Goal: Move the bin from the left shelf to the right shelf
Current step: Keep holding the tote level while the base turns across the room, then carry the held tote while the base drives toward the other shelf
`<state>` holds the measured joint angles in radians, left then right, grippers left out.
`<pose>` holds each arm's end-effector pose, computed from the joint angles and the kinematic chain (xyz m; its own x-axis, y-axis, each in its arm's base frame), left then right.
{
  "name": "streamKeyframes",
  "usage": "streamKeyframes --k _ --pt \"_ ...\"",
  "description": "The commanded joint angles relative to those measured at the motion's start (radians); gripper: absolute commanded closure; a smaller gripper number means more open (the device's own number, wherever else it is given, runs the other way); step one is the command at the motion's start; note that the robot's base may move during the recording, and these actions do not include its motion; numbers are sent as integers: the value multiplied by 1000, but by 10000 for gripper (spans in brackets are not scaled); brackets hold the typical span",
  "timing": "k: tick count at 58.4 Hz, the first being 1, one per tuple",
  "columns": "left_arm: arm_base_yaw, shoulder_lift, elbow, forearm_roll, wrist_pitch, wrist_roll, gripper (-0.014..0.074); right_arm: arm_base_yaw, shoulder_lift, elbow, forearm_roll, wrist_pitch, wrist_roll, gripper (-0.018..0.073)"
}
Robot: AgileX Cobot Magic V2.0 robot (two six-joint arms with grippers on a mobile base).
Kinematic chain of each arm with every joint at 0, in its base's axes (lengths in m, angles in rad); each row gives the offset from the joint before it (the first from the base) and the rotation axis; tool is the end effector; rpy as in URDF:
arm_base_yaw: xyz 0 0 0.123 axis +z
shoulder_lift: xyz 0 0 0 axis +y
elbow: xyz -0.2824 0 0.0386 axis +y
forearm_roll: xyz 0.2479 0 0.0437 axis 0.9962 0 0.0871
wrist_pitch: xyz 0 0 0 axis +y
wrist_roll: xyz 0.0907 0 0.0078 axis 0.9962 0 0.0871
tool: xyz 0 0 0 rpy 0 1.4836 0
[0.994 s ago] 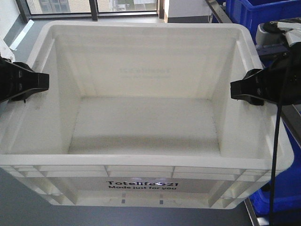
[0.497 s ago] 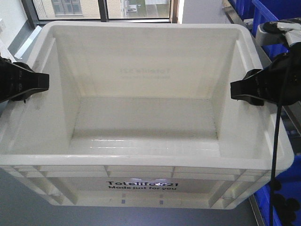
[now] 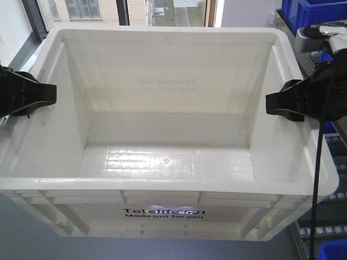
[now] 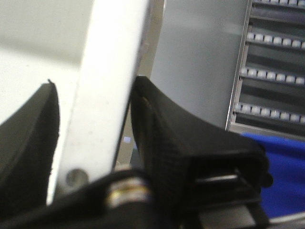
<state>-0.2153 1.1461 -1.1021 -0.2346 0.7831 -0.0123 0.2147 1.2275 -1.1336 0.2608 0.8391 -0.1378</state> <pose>0.2268 -0.0649 0.3693 -0.6973 -0.0284 -0.7162 0.2090 0.9477 -0.2411 0.2430 0.0709 0.3562 -0.7326 -0.1209 -0.6699 -0.3077 0.9366 0.1674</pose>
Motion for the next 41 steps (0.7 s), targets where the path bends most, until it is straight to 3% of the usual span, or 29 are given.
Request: streamKeyframes --k 1,41 --pt "-15 -35 -49 -86 -120 27 603 4 -32 -48 78 -101 -19 564" --pt "-15 -35 -49 -86 -120 27 603 4 -32 -48 79 -98 -19 564"
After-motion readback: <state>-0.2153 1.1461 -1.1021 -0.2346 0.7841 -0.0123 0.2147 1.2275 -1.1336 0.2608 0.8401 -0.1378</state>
